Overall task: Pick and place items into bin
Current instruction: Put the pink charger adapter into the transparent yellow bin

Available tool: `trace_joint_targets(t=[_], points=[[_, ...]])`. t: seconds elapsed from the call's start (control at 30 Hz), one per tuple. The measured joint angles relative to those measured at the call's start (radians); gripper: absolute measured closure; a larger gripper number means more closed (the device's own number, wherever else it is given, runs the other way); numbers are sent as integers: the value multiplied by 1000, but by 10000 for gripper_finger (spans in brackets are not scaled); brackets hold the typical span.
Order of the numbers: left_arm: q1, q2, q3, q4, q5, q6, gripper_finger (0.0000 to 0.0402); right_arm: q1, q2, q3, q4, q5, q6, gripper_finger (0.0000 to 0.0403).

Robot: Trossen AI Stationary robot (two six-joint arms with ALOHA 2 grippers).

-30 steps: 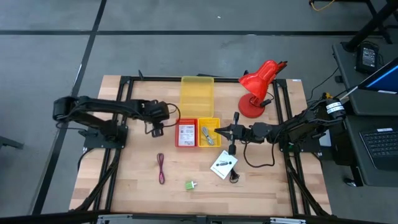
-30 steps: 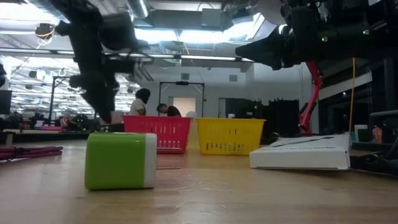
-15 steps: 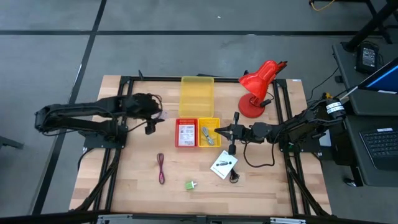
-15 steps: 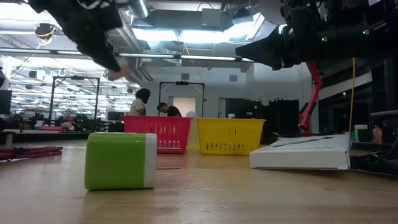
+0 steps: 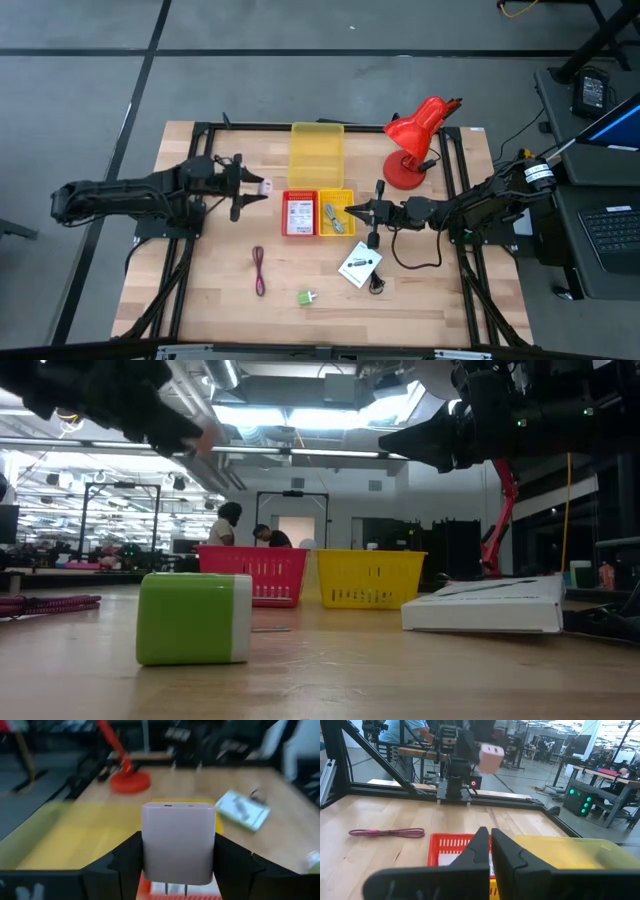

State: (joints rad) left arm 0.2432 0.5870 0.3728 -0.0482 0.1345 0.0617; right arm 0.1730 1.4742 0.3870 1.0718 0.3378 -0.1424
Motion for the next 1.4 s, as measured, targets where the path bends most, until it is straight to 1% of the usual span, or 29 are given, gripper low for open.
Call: trace_joint_targets(t=[0.13,0.2,0.3,0.43,0.5,0.6,0.83,1.0,1.17,1.27,1.4], points=[[-6,-13,-60,192,118,-22,210,0,0,0,0,0,-1,400],[-17,-13,-85,266,154,-16,210,0,0,0,0,0,-1,400],[-35,-11,-104,310,149,-12,210,0,0,0,0,0,-1,400],[-74,2,-141,443,146,-37,210,0,0,0,0,0,-1,400],[-94,12,-156,471,125,-28,210,-1,0,0,0,0,-1,400],[-114,31,-157,473,68,-22,210,-1,0,0,0,0,-1,400],[-148,95,-157,494,-17,6,210,-1,0,0,0,0,-1,400],[-158,156,-157,554,-101,5,210,-1,0,0,0,0,-1,400],[-158,229,-157,622,-154,5,210,-8,0,0,2,0,-20,400],[-158,278,-157,677,-211,5,210,-23,0,0,2,0,-17,400],[-158,341,-157,760,-237,5,210,-36,0,0,2,1,4,400]])
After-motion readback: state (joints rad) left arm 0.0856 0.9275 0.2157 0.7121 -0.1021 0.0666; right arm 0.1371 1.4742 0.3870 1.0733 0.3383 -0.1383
